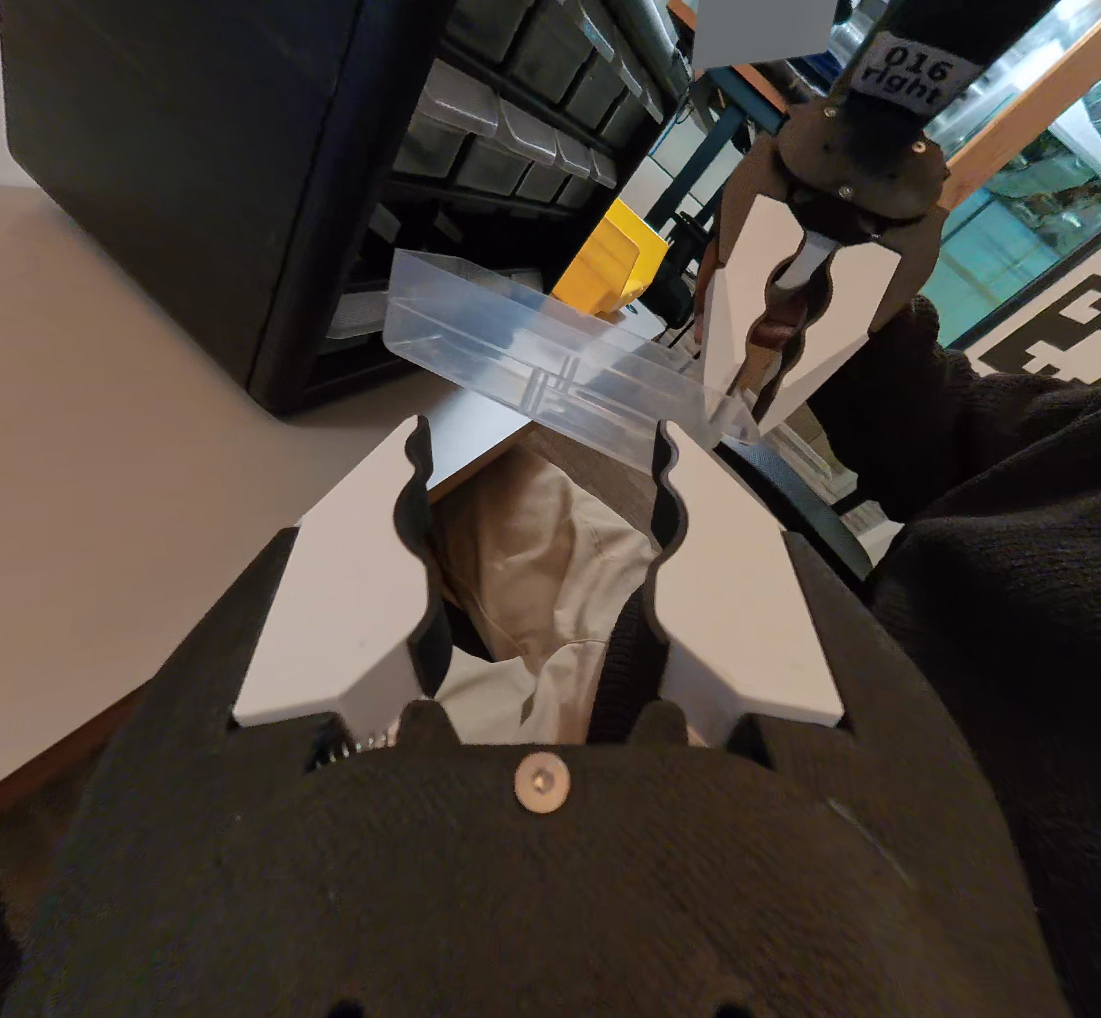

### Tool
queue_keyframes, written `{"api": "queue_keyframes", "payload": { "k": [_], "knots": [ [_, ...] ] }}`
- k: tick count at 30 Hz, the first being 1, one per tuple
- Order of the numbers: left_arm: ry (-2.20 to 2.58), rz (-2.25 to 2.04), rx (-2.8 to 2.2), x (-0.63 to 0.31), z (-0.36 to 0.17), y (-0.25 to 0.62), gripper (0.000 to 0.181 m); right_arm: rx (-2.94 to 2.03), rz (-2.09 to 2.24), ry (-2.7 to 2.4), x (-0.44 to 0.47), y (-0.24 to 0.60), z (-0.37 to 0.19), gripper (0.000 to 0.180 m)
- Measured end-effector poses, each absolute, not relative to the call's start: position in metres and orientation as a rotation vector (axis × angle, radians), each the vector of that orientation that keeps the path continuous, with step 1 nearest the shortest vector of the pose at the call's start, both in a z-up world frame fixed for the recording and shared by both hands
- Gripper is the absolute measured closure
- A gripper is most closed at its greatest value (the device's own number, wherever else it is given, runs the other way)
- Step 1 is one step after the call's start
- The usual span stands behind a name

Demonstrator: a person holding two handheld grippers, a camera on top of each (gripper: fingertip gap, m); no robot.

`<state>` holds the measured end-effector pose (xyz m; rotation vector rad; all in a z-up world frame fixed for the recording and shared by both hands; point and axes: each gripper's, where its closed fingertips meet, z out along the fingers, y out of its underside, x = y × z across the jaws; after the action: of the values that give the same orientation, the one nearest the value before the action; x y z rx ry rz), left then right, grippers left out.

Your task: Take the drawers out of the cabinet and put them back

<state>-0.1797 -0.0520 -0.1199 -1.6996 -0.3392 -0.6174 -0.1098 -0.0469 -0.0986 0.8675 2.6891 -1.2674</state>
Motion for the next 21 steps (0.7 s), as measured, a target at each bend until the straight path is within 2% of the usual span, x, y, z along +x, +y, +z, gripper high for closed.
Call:
{"api": "queue_keyframes", "payload": {
  "k": [9,17,21],
  "knots": [
    [-0.363,-0.681,-1.672,-0.185,-0.120,-0.053,0.115,0.936,-1.196,2.754,-0.142,-0.039,-0.095,0.168],
    [-0.371,-0.679,-1.702,-0.186,-0.127,-0.051,0.115,0.970,-1.002,3.044,-0.165,-0.025,-0.132,0.168],
    [-0.386,-0.703,-1.706,-0.186,-0.131,-0.049,0.115,0.969,-0.882,3.217,-0.177,-0.015,-0.148,0.157]
  ]
}}
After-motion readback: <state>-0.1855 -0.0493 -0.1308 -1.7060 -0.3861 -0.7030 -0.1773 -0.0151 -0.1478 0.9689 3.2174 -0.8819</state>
